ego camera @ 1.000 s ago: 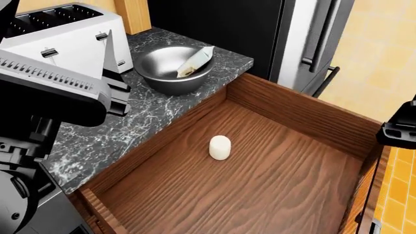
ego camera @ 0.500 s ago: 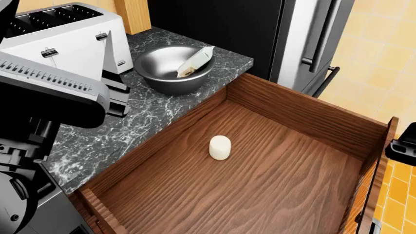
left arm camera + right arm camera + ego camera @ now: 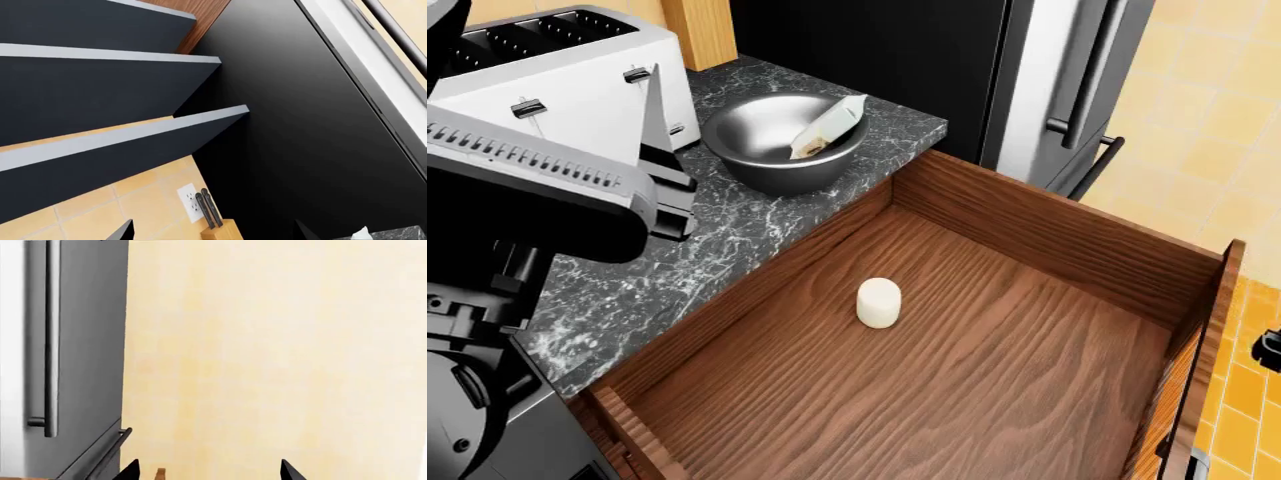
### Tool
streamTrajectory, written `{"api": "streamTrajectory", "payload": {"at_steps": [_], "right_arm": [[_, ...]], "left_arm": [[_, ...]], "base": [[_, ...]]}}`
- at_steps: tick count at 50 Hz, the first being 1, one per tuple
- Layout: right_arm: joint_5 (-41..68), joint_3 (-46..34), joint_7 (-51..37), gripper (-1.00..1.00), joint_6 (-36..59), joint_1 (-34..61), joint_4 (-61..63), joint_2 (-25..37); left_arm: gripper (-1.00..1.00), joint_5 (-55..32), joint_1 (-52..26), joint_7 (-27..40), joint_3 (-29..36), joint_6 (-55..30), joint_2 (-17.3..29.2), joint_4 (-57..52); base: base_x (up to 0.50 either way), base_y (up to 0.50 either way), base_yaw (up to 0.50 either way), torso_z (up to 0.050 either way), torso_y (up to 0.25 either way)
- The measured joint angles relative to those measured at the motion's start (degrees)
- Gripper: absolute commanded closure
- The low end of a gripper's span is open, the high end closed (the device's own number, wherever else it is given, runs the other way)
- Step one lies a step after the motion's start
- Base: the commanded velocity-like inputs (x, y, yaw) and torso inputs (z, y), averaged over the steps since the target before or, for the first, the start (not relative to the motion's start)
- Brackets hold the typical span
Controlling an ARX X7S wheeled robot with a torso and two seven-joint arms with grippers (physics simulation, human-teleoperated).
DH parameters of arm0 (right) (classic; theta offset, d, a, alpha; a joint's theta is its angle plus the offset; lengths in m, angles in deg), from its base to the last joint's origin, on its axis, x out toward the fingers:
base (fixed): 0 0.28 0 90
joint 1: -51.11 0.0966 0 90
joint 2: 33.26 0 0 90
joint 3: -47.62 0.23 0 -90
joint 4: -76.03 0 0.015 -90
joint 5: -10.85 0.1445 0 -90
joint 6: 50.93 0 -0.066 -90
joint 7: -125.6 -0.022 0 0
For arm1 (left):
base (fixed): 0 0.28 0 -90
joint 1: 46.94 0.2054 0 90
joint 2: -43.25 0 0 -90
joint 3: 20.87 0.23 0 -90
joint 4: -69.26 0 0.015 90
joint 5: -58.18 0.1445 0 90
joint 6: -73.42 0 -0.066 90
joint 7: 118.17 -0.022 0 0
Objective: Place the bar in the bowl and close the drawer.
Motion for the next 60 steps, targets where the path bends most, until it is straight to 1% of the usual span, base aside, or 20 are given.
{"api": "streamTrajectory", "payload": {"at_steps": [7, 11, 16, 22, 33, 43, 50, 60], "right_arm": [[-3.04, -6.62, -0.04, -1.0, -16.06, -6.86, -11.54, 0.0], [-3.52, -9.45, -0.06, -1.0, -22.91, -10.15, -16.36, 0.01], [-3.28, -11.89, -0.08, -1.0, -28.4, -12.83, -19.65, 0.03], [-2.77, -14.32, -0.08, -1.0, -32.21, -15.36, -21.23, 0.03], [-2.1, -17.91, -0.09, -1.0, -35.31, -19.2, -21.64, 0.03], [-4.57, -20.61, -0.07, -1.0, -36.11, -22.17, -20.69, 0.03], [-4.61, -21.33, 2.3, -1.0, -33.79, -23.15, -19.66, -0.48], [-2.2, -21.24, 8.83, -1.0, -28.66, -22.62, -19.55, -2.54]], "left_arm": [[-1.0, 0.08, 0.21, -0.02, 0.04, 0.17, 0.15, -0.04], [-1.0, 0.25, 0.28, -0.06, 0.17, 0.2, 0.1, 0.04], [-1.0, 0.52, 0.28, -0.14, 0.4, 0.18, -0.09, 0.19], [-1.0, 0.73, 0.2, -0.24, 0.61, 0.1, -0.28, 0.33], [-1.0, 0.64, -0.02, -0.24, 0.67, -0.11, -0.32, 0.3], [-1.0, 0.09, -0.33, -0.13, 0.49, -0.41, -0.11, -0.01], [-1.0, 0.15, -0.37, -0.15, 0.6, -0.47, -0.16, -0.02], [-1.0, 0.16, -0.33, -0.16, 0.64, -0.43, -0.04, -0.08]], "base": [[0.0, 0.0, 0.0, 0.0, 0.0], [0.0, 0.0, 0.0, 0.0, 0.0], [0.0, 0.0, 0.0, 0.0, 0.0], [0.0, 0.0, 0.0, 0.0, 0.0], [0.0, 0.0, 0.0, 0.0, 0.0], [0.0, 0.0, 0.0, 0.0, 0.0], [0.0, 0.0, 0.0, 0.0, 0.0], [0.0, 0.0, 0.0, 0.0, 0.0]]}}
